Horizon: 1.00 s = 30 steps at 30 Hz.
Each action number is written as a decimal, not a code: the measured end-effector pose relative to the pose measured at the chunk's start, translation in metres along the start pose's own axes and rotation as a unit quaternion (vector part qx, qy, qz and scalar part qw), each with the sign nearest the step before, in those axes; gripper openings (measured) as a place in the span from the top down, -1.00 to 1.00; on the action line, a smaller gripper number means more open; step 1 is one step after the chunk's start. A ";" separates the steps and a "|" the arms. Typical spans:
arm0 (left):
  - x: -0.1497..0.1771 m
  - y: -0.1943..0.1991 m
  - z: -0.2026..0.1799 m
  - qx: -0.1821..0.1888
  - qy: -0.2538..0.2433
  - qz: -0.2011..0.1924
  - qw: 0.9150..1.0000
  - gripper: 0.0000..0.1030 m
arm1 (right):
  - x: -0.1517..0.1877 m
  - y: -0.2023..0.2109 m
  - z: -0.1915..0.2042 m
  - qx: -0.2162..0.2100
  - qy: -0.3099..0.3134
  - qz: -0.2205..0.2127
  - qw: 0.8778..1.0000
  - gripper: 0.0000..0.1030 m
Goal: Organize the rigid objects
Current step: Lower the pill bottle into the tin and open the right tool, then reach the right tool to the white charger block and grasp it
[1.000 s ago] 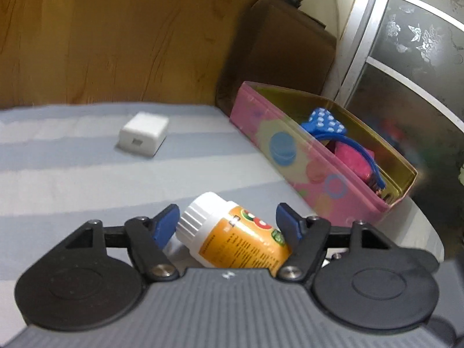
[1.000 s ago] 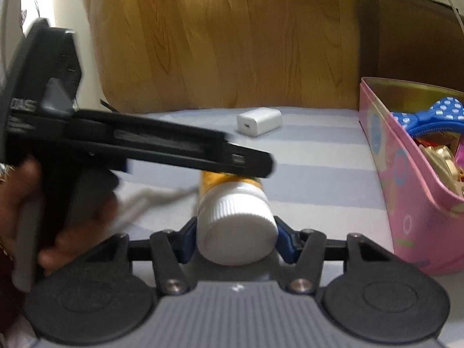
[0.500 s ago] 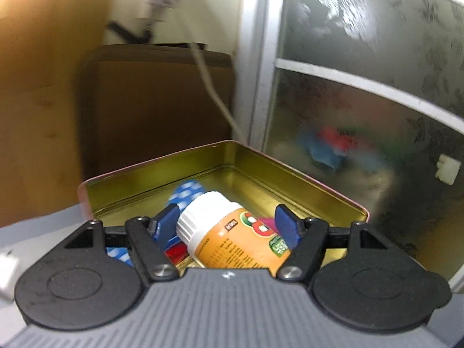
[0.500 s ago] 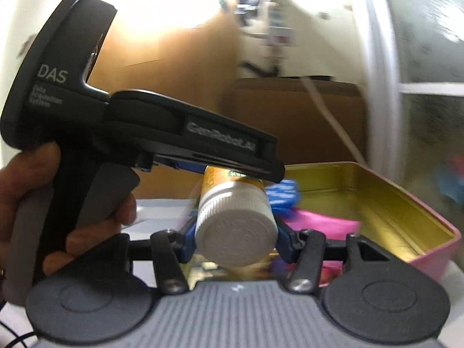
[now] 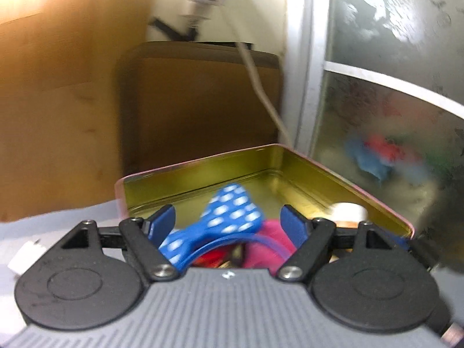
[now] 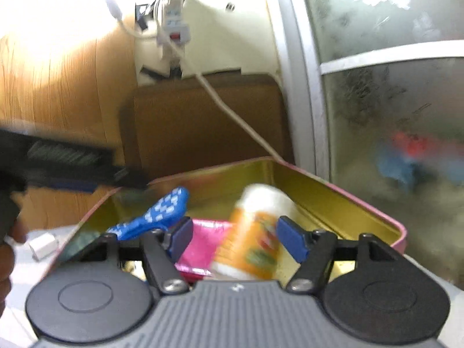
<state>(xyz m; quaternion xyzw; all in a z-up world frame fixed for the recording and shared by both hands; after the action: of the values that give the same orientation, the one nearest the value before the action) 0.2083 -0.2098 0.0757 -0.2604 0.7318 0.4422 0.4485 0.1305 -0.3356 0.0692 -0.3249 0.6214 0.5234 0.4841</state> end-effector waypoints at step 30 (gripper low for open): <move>0.084 0.099 0.268 -0.223 0.213 -0.019 0.951 -0.55 | -0.017 -0.166 0.324 -0.203 0.070 0.231 0.949 -0.46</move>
<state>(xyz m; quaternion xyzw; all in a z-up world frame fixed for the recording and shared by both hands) 0.2070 0.0747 -0.0136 -0.4558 0.6879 0.5199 0.2206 0.3717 -0.0649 0.0350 -0.3000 0.5925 0.7117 0.2289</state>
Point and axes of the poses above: each gripper's, at about its wrist camera, not at the fingertips, and y roughly against the way its jaws point, z to its left, x to its underside, the point moved 1 cm from there along -y, roughly the way its jaws point, and after that the axes turned 10 degrees about y, right-handed, at the moved point
